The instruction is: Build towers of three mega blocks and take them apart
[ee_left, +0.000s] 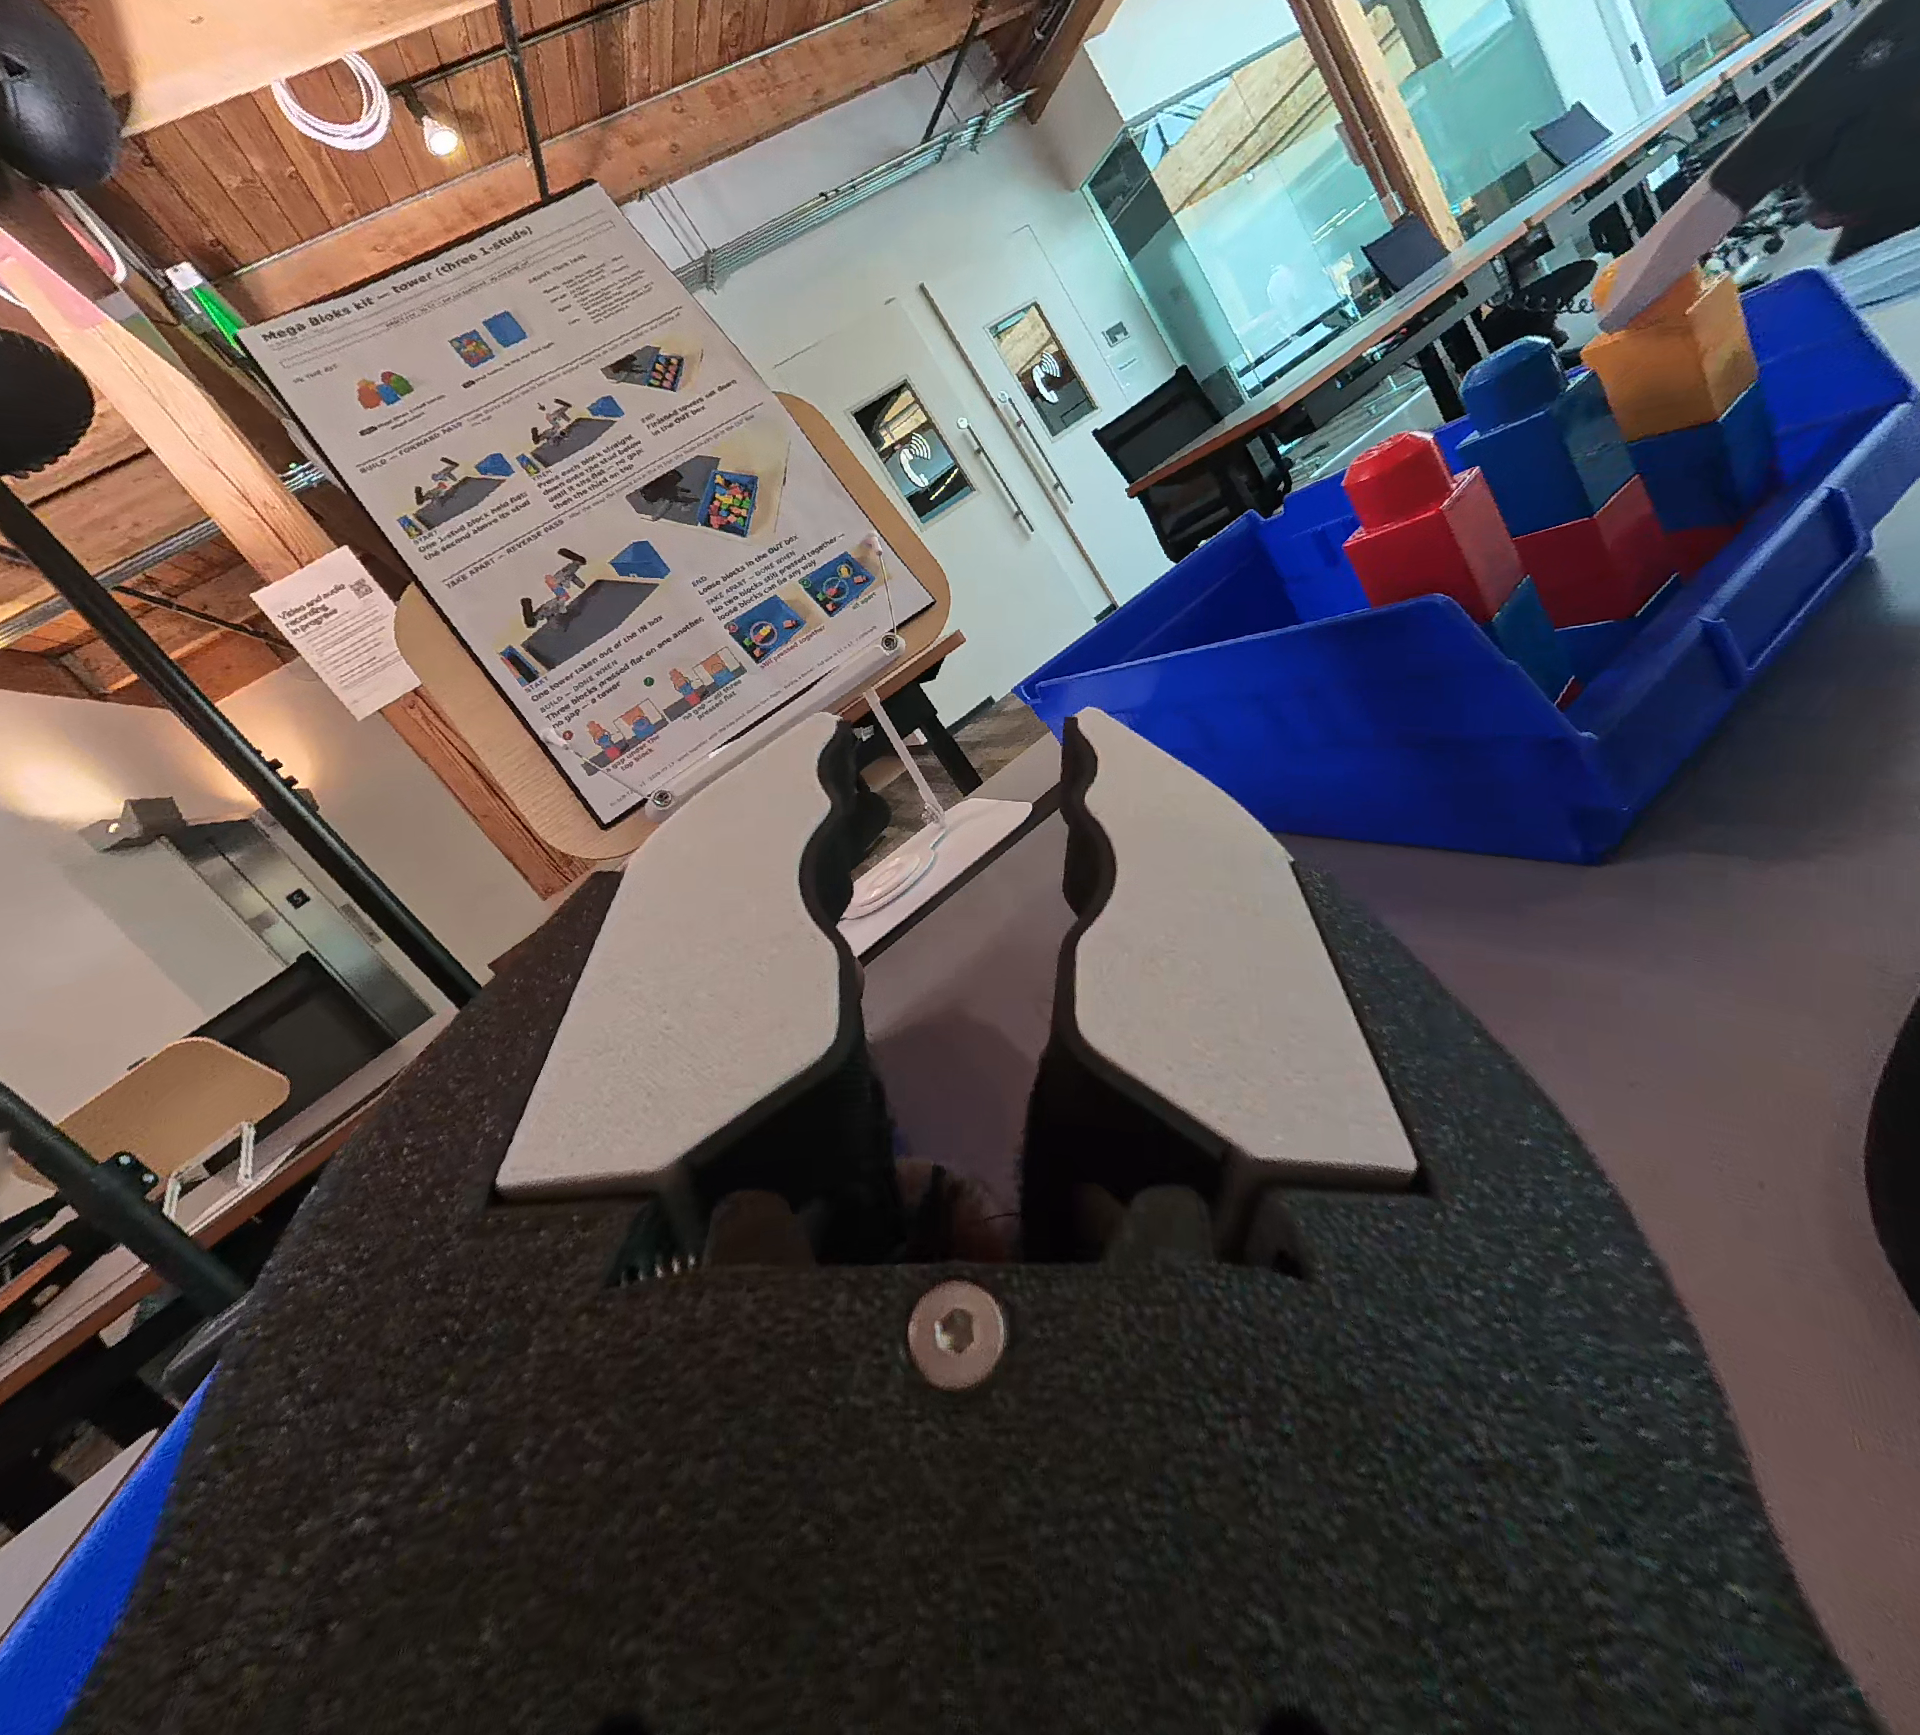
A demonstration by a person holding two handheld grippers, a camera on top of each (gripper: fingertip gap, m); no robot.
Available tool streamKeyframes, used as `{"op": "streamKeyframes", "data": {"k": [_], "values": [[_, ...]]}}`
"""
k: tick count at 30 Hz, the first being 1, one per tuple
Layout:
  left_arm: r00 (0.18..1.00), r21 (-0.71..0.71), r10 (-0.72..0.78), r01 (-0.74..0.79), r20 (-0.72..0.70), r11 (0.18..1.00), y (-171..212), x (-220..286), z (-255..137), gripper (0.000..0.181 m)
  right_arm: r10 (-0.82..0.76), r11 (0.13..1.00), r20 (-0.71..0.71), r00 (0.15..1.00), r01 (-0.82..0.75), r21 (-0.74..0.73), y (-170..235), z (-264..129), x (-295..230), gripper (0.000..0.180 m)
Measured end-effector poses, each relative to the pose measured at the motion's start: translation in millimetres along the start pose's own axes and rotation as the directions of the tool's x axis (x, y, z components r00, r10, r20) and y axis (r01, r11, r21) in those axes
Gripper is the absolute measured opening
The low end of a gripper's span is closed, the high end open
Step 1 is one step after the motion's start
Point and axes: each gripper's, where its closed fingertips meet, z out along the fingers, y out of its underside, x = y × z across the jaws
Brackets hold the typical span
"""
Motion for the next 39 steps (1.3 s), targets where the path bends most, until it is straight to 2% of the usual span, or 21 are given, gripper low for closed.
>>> {"op": "streamKeyframes", "data": {"k": [3, 8, 11, 14, 16, 18, 22, 23, 25, 28, 32, 35, 39], "values": [[1.000, -0.002, -0.008, 0.008, -0.001, 1.000, 1, 0, 0, 0.037, -0.024, 1.000, -0.017, 1.000, 0.024, 0.007, -3, 2, 1, 0.030], [1.000, -0.008, -0.014, 0.014, -0.003, 1.000, 2, 0, 1, 0.038, -0.022, 0.997, -0.043, 0.999, 0.025, 0.072, -12, -3, 3, 0.051], [1.000, -0.006, -0.012, 0.012, -0.005, 1.000, 2, 0, 1, 0.037, -0.020, 0.976, -0.113, 0.993, 0.043, 0.212, -32, -23, 3, 0.055], [1.000, -0.009, -0.005, 0.005, -0.013, 1.000, 3, 3, 1, 0.037, -0.065, 0.895, -0.093, 0.994, 0.099, 0.434, -64, -55, -32, 0.052], [1.000, -0.011, 0.002, -0.002, -0.017, 1.000, 3, 4, 1, 0.037, -0.142, 0.826, 0.025, 0.990, 0.105, 0.554, -79, -74, -79, 0.047], [1.000, -0.011, 0.008, -0.008, -0.018, 1.000, 3, 5, 1, 0.037, -0.226, 0.780, 0.218, 0.949, 0.043, 0.624, -79, -85, -138, 0.042], [1.000, -0.018, 0.005, -0.005, -0.020, 1.000, 4, 5, 1, 0.037, -0.227, 0.816, 0.585, 0.779, -0.176, 0.551, -38, -68, -230, 0.039], [1.000, -0.025, 0.000, -0.001, -0.018, 1.000, 5, 4, 1, 0.037, -0.198, 0.842, 0.631, 0.750, -0.200, 0.502, -25, -57, -243, 0.038], [1.000, -0.048, -0.021, 0.020, -0.017, 0.999, 8, 1, 0, 0.036, -0.247, 0.909, 0.682, 0.689, -0.080, 0.410, -7, -52, -262, 0.046], [0.999, -0.120, -0.029, 0.024, -0.040, 0.992, 19, -9, -4, 0.035, -0.355, 0.895, 0.653, 0.668, 0.042, 0.444, 8, -50, -271, 0.045], [0.946, -0.333, 0.015, -0.129, -0.325, 0.934, 54, -27, -22, 0.035, -0.405, 0.879, 0.665, 0.628, 0.067, 0.473, 11, -58, -278, 0.045], [0.829, -0.485, -0.126, -0.189, -0.544, 0.854, 81, -40, -46, 0.033, -0.398, 0.885, 0.674, 0.622, 0.067, 0.461, 12, -57, -278, 0.045], [0.632, -0.543, -0.232, -0.357, -0.739, 0.760, 112, -52, -63, 0.028, -0.398, 0.885, 0.677, 0.619, 0.065, 0.461, 12, -57, -278, 0.045]]}}
